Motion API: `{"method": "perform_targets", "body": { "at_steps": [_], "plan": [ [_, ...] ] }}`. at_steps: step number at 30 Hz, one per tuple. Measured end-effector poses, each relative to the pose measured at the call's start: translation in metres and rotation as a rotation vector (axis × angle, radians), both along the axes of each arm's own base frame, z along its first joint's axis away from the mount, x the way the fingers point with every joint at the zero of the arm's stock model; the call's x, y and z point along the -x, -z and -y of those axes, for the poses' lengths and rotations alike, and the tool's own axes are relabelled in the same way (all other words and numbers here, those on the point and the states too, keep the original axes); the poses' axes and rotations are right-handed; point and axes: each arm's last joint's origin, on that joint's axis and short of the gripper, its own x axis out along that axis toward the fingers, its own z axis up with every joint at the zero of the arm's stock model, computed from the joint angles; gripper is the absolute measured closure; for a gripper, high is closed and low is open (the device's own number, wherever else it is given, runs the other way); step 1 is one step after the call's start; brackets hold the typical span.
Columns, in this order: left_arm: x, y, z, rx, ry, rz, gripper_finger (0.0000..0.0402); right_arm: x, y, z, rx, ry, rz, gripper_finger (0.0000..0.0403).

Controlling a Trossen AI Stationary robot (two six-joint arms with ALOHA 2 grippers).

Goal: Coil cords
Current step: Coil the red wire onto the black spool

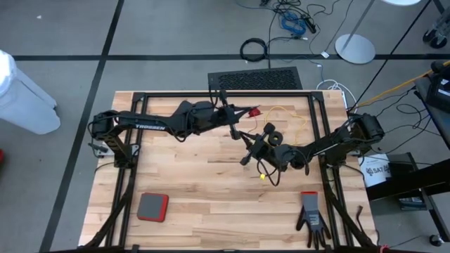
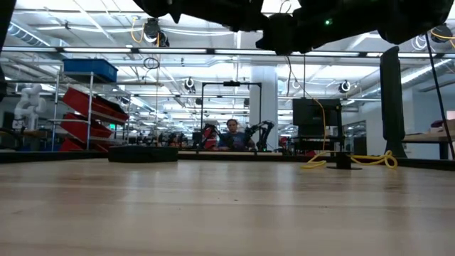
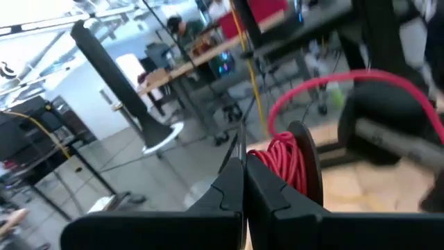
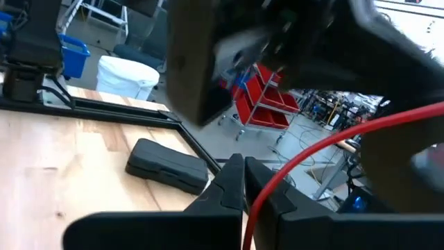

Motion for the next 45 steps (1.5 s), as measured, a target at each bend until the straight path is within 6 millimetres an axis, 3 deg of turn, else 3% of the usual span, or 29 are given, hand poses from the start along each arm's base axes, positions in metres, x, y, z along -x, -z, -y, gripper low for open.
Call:
{"method": "perform_targets", "body": {
  "at_steps": [19,25,31,45],
  "plan": [
    [0.003,-0.023,-0.001,0.008,0.018,0.253,0.0401,0.0,-0.005,0.007,0.013,0.022,0.042,0.0403],
    [0.003,-0.025,-0.001,-0.008,0.099,0.273,0.0401,0.0,-0.006,0.008,0.03,0.027,0.034,0.0403],
    [0.003,-0.02,0.001,-0.068,0.151,0.223,0.0401,0.002,-0.009,-0.006,0.078,0.0,0.017,0.0393],
    [0.003,-0.02,0.001,-0.123,0.183,0.215,0.0401,0.025,-0.02,-0.055,0.124,0.083,0.007,0.0313]
  ]
}}
